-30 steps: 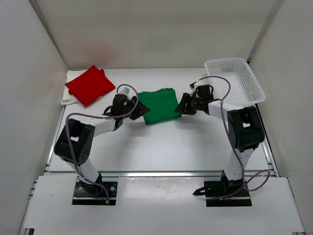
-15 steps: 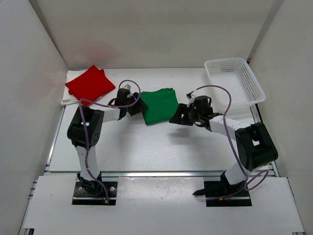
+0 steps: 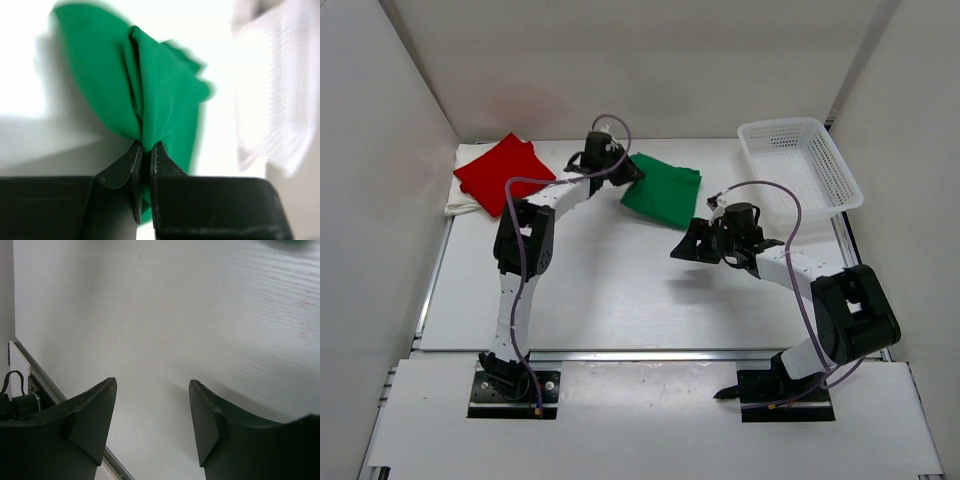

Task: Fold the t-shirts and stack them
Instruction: Put the neatly folded tshirt into the corner of the board with the left arm

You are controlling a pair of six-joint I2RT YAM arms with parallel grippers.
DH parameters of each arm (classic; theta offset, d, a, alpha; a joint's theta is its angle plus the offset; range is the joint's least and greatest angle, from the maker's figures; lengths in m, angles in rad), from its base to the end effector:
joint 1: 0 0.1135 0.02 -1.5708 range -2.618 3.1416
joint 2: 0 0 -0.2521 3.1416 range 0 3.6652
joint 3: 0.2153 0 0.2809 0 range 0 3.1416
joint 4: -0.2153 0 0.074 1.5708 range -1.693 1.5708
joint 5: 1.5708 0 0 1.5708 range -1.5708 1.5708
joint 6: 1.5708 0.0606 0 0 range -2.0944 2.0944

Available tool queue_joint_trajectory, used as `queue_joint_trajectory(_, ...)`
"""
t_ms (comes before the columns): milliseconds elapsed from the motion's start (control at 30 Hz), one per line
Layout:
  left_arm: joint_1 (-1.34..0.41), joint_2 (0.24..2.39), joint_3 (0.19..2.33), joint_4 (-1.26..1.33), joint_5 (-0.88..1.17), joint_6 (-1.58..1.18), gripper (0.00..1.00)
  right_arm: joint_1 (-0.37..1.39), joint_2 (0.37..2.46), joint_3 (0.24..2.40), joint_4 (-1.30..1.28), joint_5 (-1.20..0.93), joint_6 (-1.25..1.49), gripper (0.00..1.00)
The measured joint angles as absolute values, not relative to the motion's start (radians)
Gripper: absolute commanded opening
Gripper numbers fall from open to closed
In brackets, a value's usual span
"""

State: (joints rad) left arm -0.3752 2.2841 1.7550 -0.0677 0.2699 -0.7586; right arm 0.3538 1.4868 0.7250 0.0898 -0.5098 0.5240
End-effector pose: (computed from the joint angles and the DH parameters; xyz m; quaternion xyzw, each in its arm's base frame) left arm 0.5167 -0.2209 0.1430 -0.1050 0.8717 -0.3493 0.3273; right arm 0.3070 0.1449 0.1397 -0.0351 0.8778 0.3842 0.2840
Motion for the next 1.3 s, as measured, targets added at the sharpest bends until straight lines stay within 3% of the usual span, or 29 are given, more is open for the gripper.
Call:
queue_joint_trajectory(100,-0.324,2.265,1.892,-0.122,0.277,-0.739,0.02,0.329,1.482,0.716,0.086,-0.517,0.523,0.59)
queue_joint_trajectory(233,-0.178,2.119,1.805,-0.091,0.272,-0.729,0.01,0.307,1.482,0.716,0.082,-0.526,0.52,0.57)
queue_joint_trajectory(333,0.006,1.979,1.652,-0.044,0.27,-0.751,0.18,0.306,1.483,0.716,0.082,-0.54,0.52,0.58)
queue_joint_trajectory(400,0.14,1.898,1.52,0.03,0.263,-0.788,0.33,0.314,1.487,0.716,0.082,-0.548,0.519,0.58)
queue_joint_trajectory(433,0.215,1.86,1.44,0.067,0.255,-0.814,0.7,0.321,1.489,0.716,0.082,-0.552,0.519,0.58)
queue_joint_trajectory(467,0.283,1.826,1.359,0.115,0.247,-0.841,0.99,0.331,1.492,0.715,0.082,-0.555,0.518,0.58)
queue_joint_trajectory(633,0.477,1.769,1.081,0.16,0.204,-0.936,0.98,0.401,1.511,0.701,0.083,-0.577,0.516,0.58)
queue_joint_trajectory(1067,0.424,1.546,0.772,0.166,0.171,-0.949,0.98,0.455,1.464,0.631,0.091,-0.578,0.512,0.58)
queue_joint_trajectory(1200,0.197,1.511,0.776,0.15,0.137,-0.868,0.98,0.455,1.422,0.591,0.091,-0.546,0.515,0.8)
queue_joint_trajectory(1267,0.052,1.515,0.786,0.126,0.139,-0.823,0.98,0.454,1.397,0.574,0.082,-0.518,0.512,0.84)
queue_joint_trajectory(1300,-0.022,1.518,0.79,0.112,0.146,-0.801,0.98,0.456,1.384,0.567,0.074,-0.501,0.507,1.0)
